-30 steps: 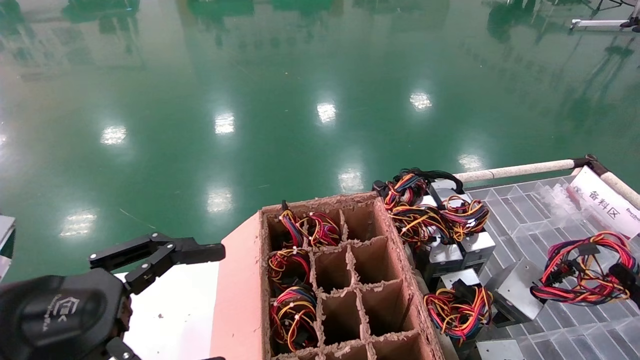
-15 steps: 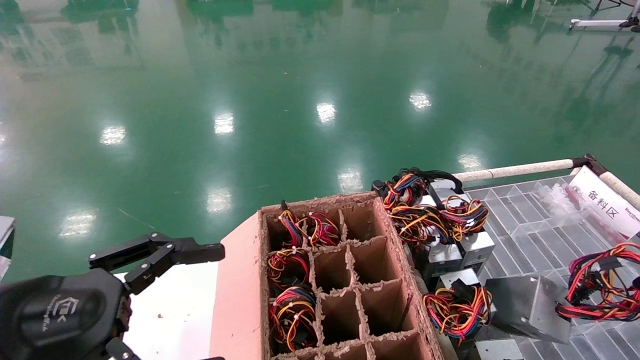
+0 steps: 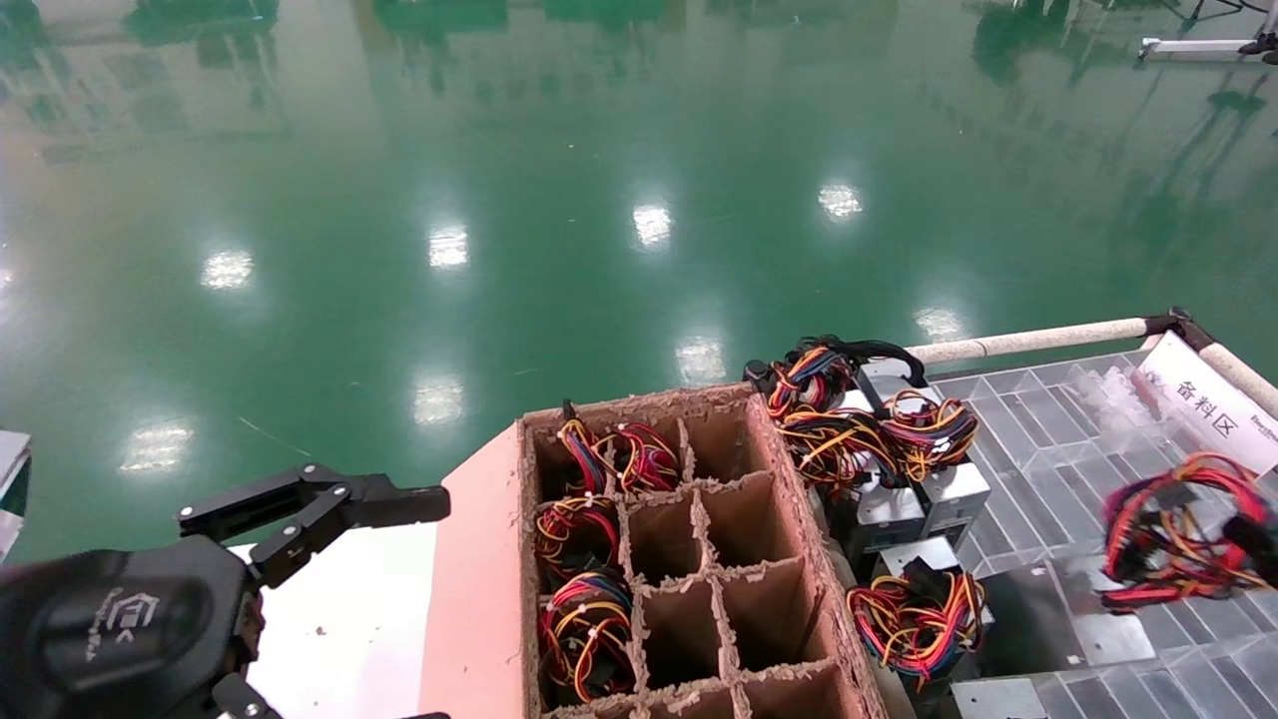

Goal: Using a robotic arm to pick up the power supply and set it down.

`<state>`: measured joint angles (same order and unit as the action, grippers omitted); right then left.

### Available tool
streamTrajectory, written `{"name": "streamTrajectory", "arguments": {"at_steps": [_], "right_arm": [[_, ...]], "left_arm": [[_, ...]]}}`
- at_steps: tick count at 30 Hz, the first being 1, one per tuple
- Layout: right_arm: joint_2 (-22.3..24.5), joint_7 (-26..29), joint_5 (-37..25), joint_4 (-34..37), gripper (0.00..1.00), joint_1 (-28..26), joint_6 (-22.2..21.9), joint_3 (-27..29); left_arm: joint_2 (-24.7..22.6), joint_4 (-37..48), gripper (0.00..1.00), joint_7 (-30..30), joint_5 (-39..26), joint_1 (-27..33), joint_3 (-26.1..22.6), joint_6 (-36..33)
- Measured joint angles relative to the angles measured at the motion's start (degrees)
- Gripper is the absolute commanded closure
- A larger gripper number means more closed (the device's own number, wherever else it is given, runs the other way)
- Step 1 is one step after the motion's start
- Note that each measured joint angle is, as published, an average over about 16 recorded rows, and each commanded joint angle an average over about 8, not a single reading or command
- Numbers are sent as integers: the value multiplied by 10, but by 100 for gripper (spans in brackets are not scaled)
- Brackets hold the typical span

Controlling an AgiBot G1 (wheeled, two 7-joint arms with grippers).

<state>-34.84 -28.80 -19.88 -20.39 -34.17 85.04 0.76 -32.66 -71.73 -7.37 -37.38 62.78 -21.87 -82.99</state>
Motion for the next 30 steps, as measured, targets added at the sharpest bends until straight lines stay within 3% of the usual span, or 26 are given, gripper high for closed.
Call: {"name": "streamTrajectory", "arguments": {"at_steps": [7, 30], "right_arm": [[-9, 12, -26, -12, 2, -30, -24, -20], [-12, 15, -29, -17, 0, -35, -25, -23]], "left_arm": [[0, 0, 0, 0, 0, 0, 0, 0], [0, 0, 0, 0, 0, 0, 0, 0]]}}
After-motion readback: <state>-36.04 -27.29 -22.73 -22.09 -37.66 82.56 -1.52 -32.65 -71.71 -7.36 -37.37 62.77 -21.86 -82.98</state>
